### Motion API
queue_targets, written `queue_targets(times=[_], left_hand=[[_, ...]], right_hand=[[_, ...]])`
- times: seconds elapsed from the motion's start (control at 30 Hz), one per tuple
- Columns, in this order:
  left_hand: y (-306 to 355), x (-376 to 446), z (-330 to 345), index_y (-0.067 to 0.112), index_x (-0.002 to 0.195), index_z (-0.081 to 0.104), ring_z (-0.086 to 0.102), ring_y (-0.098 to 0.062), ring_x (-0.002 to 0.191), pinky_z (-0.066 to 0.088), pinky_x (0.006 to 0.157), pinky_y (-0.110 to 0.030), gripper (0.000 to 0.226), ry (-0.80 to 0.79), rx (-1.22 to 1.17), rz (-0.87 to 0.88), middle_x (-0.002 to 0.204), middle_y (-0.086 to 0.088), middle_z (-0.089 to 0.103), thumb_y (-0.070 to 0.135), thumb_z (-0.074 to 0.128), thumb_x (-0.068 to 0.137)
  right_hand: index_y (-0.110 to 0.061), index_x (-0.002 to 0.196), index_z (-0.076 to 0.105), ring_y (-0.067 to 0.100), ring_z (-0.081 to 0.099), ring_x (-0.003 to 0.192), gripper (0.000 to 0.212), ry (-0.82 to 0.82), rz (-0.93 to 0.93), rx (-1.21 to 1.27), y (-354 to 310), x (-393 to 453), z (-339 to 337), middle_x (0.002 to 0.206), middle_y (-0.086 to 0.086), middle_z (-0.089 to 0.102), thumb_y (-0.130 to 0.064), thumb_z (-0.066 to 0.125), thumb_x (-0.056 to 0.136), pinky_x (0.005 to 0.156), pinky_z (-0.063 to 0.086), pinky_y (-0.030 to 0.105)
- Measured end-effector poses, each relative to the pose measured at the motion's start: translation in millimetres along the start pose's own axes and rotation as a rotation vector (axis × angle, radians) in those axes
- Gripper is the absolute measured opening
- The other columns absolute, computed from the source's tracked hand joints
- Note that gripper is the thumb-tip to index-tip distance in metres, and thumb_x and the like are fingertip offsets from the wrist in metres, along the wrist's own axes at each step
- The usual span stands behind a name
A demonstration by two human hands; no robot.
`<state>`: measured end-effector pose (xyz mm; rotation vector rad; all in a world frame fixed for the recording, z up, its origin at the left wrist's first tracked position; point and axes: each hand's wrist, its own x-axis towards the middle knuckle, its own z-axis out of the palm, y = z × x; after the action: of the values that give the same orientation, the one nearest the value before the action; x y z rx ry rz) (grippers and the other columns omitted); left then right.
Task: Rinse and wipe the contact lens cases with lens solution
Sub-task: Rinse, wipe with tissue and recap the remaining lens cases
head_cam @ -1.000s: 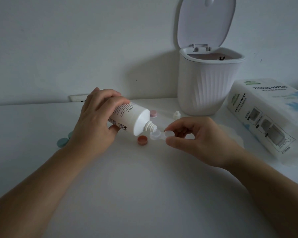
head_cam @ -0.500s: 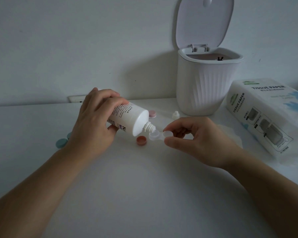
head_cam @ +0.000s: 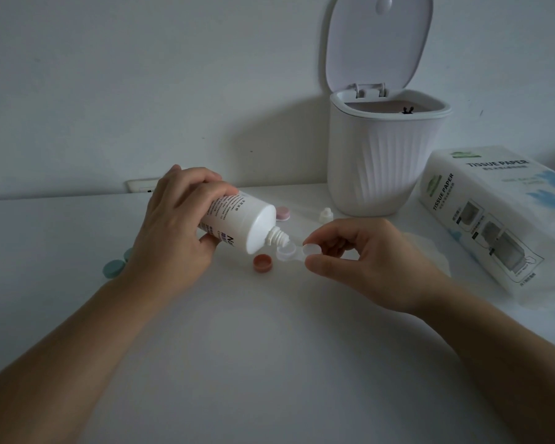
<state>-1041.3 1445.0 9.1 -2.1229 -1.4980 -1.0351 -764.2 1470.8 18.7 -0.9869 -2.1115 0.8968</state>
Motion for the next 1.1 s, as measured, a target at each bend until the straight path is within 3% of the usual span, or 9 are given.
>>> queue_targets(times=[0.3,0.6,0.73,0.9,1.1], left_hand=[[0.9,0.2,0.0,0.003,0.118,0.066,0.055,-0.034,0.117,0.029,0.117,-0.057,0.062,-0.015,0.005,-0.003,0.121,-0.017,0.058,-0.015,0.082,0.061],[0.9,0.5,-0.6,0.006,0.119,0.065,0.055,-0.035,0.116,0.032,0.115,-0.059,0.063,-0.010,-0.012,-0.009,0.122,-0.014,0.058,-0.013,0.083,0.061],[1.4,0.2,-0.5,0.008,0.121,0.064,0.055,-0.037,0.117,0.039,0.106,-0.062,0.065,-0.012,-0.048,-0.018,0.123,-0.012,0.056,-0.011,0.084,0.062],[0.2,-1.2,-1.6,0.012,0.123,0.062,0.055,-0.034,0.116,0.040,0.104,-0.034,0.069,-0.001,-0.097,-0.063,0.126,-0.008,0.055,-0.007,0.087,0.062],[1.4,-2.2,-1.8,0.012,0.125,0.063,0.053,-0.032,0.121,0.039,0.104,-0.032,0.072,0.002,-0.115,-0.117,0.129,-0.007,0.055,-0.006,0.089,0.061]], right_hand=[[-0.023,0.097,0.077,0.009,0.067,0.075,0.017,0.018,-0.003,0.019,-0.8,-0.4,-0.2,0.080,-0.005,0.072,-0.025,0.081,0.081,0.075,0.054,0.019],[-0.023,0.097,0.077,0.012,0.067,0.076,0.016,0.017,0.008,0.025,-1.4,-0.3,-0.1,0.082,-0.002,0.073,-0.026,0.080,0.082,0.079,0.056,0.027],[-0.024,0.098,0.076,0.011,0.067,0.076,0.017,0.026,0.015,0.040,-1.1,0.2,-0.7,0.083,-0.002,0.073,-0.027,0.080,0.081,0.078,0.055,0.025],[-0.024,0.099,0.076,0.011,0.068,0.077,0.017,0.030,0.016,0.035,-1.3,-0.1,-1.9,0.085,-0.003,0.074,-0.029,0.079,0.082,0.078,0.056,0.025],[-0.025,0.099,0.076,0.011,0.069,0.078,0.018,0.030,0.018,0.026,-1.3,-0.2,-1.9,0.086,-0.003,0.074,-0.030,0.078,0.083,0.081,0.057,0.031]])
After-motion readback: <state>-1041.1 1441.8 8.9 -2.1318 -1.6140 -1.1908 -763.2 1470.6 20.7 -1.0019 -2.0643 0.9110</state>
